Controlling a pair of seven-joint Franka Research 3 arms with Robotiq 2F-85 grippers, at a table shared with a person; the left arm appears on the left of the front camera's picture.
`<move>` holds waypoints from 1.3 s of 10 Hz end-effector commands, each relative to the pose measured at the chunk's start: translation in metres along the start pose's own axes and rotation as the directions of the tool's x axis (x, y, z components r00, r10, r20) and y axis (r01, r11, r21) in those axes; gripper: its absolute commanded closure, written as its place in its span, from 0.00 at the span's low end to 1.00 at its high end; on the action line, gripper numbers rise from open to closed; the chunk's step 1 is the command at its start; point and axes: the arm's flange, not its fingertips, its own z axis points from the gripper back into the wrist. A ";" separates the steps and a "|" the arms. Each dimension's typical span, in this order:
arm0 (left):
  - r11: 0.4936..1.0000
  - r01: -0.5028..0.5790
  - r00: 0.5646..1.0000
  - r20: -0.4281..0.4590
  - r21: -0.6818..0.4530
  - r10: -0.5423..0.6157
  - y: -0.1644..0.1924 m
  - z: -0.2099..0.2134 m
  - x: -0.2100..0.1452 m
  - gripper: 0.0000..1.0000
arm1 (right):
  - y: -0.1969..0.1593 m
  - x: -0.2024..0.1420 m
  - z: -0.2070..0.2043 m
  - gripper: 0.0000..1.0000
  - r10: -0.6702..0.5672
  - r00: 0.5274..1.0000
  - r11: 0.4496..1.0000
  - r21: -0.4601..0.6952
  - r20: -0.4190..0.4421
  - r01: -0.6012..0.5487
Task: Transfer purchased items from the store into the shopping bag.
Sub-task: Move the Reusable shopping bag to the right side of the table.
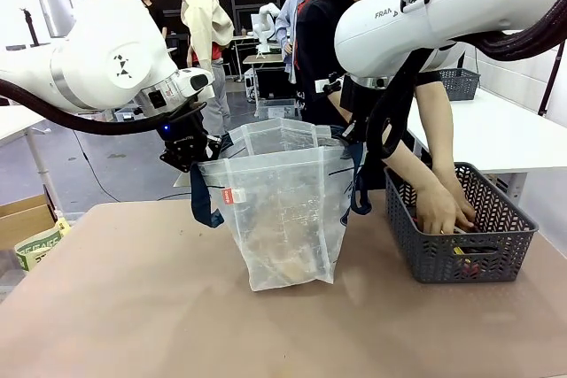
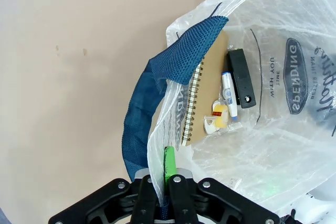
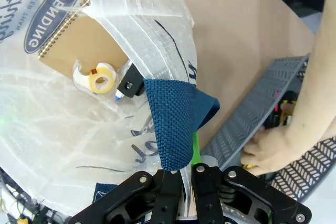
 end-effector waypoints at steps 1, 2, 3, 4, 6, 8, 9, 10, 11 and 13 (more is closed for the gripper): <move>1.000 -0.007 1.000 0.008 0.001 0.007 0.003 0.002 0.000 1.00 | -0.003 -0.001 0.001 1.00 -0.005 1.000 1.000 -0.003 0.003 0.005; 1.000 -0.007 1.000 0.008 0.001 0.007 0.003 0.002 0.000 1.00 | -0.003 -0.001 0.001 1.00 -0.005 1.000 1.000 -0.003 0.003 0.005; 1.000 -0.007 1.000 0.008 0.001 0.007 0.003 0.002 0.000 1.00 | -0.003 -0.001 0.001 1.00 -0.005 1.000 1.000 -0.003 0.003 0.005; 1.000 -0.007 1.000 0.008 0.001 0.007 0.003 0.002 0.000 1.00 | -0.003 -0.001 0.001 1.00 -0.005 1.000 1.000 -0.003 0.003 0.005; 1.000 -0.007 1.000 0.008 0.001 0.007 0.003 0.002 0.000 1.00 | -0.003 -0.001 0.001 1.00 -0.005 1.000 1.000 -0.003 0.003 0.005; 1.000 -0.007 1.000 0.008 0.001 0.007 0.003 0.002 0.000 1.00 | -0.003 -0.001 0.001 1.00 -0.005 1.000 1.000 -0.003 0.003 0.005; 1.000 -0.007 1.000 0.008 0.001 0.007 0.003 0.002 0.000 1.00 | -0.003 -0.001 0.001 1.00 -0.005 1.000 1.000 -0.003 0.003 0.005; 1.000 -0.007 1.000 0.008 0.001 0.007 0.003 0.002 0.000 1.00 | -0.003 -0.001 0.001 1.00 -0.005 1.000 1.000 -0.003 0.003 0.005; 1.000 -0.007 1.000 0.008 0.001 0.007 0.003 0.002 0.000 1.00 | -0.003 -0.001 0.001 1.00 -0.005 1.000 1.000 -0.003 0.003 0.005; 1.000 -0.007 1.000 0.008 0.001 0.007 0.003 0.002 0.000 1.00 | -0.003 -0.001 0.001 1.00 -0.005 1.000 1.000 -0.003 0.003 0.005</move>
